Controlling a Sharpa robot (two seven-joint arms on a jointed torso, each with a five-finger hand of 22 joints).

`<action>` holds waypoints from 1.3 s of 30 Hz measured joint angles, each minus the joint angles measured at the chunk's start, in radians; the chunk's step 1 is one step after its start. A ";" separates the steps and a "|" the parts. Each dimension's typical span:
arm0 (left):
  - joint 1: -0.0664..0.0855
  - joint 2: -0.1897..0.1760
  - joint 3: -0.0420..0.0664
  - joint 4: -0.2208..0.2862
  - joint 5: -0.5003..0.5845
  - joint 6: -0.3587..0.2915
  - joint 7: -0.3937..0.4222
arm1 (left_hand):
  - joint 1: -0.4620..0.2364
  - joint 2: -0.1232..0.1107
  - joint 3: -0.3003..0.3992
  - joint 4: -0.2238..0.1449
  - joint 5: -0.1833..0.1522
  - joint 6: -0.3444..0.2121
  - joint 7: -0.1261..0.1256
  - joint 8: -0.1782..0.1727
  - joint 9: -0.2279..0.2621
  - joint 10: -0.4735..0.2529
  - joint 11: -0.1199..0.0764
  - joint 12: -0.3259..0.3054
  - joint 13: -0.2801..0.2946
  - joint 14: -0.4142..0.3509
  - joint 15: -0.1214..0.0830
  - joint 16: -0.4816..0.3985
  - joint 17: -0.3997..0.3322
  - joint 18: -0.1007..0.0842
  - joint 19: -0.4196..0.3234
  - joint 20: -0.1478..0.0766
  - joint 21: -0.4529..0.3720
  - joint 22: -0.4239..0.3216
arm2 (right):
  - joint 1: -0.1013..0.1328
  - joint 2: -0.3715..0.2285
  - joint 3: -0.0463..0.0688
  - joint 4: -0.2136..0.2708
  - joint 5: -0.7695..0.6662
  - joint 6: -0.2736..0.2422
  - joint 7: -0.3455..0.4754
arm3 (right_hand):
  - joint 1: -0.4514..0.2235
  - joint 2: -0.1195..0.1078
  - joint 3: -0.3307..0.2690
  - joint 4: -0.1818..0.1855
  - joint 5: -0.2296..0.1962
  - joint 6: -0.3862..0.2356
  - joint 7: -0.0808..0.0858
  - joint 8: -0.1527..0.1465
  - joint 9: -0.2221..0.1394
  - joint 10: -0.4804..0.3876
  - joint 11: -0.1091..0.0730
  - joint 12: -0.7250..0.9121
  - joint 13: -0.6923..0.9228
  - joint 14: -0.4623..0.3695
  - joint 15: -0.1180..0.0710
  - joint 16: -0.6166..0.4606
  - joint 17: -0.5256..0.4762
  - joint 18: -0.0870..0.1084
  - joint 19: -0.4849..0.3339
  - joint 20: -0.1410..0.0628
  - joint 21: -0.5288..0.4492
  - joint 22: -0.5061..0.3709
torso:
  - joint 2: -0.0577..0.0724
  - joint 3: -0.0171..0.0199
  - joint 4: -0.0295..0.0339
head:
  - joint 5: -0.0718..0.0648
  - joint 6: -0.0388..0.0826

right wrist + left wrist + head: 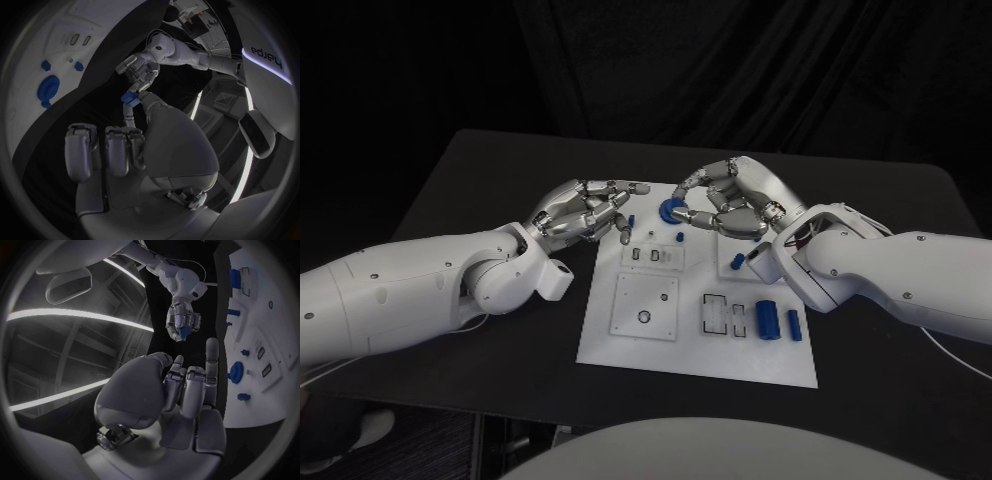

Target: Assemble the parts on the task board

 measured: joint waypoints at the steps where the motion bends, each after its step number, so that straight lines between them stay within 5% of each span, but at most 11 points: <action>1: 0.000 0.003 0.000 0.000 -0.003 0.000 0.000 | 0.000 0.000 0.000 0.000 0.000 0.001 0.001 0.000 0.000 0.000 0.000 0.000 0.000 0.000 -0.001 0.000 0.000 0.000 0.001 -0.001 0.008 0.007 | 0.000 0.000 0.000 -0.001 0.001 0.001 0.000 | 0.001 -0.001 0.000 0.000 0.000 0.000 0.000 0.000 0.000 0.000 0.000 0.000 0.000 0.000 0.000 0.000 0.000 0.000 0.000 0.000 0.000 0.000 | 0.000 -0.0001 -0.0002 | 0.001 -0.001; 19: -0.015 0.017 0.000 0.007 -0.038 0.016 -0.014 | -0.019 0.001 0.005 0.000 0.000 0.060 0.005 0.004 0.005 0.002 -0.017 0.000 0.001 -0.001 -0.019 -0.001 0.000 0.000 0.016 -0.016 0.059 0.049 | -0.001 0.003 0.000 -0.002 0.005 -0.001 0.001 | 0.009 -0.002 -0.002 0.001 -0.002 0.000 0.000 -0.005 0.000 0.000 0.000 0.000 0.000 0.000 0.000 0.000 0.000 0.000 0.000 0.000 -0.004 0.000 | 0.000 -0.0010 -0.0011 | 0.001 -0.005; 39: -0.019 0.021 0.000 0.009 -0.043 0.025 -0.027 | -0.019 0.001 0.008 -0.003 0.000 0.064 0.007 0.004 0.006 0.002 -0.017 0.000 0.001 0.001 -0.023 -0.001 0.000 0.000 0.020 -0.019 0.063 0.053 | -0.001 0.008 0.000 -0.006 0.006 -0.012 0.002 | 0.009 -0.002 0.000 0.005 0.001 -0.002 -0.002 -0.008 0.000 0.000 0.000 0.000 0.000 0.000 0.000 0.000 0.000 0.000 0.000 0.000 -0.004 0.001 | -0.001 -0.0001 -0.0009 | -0.004 -0.006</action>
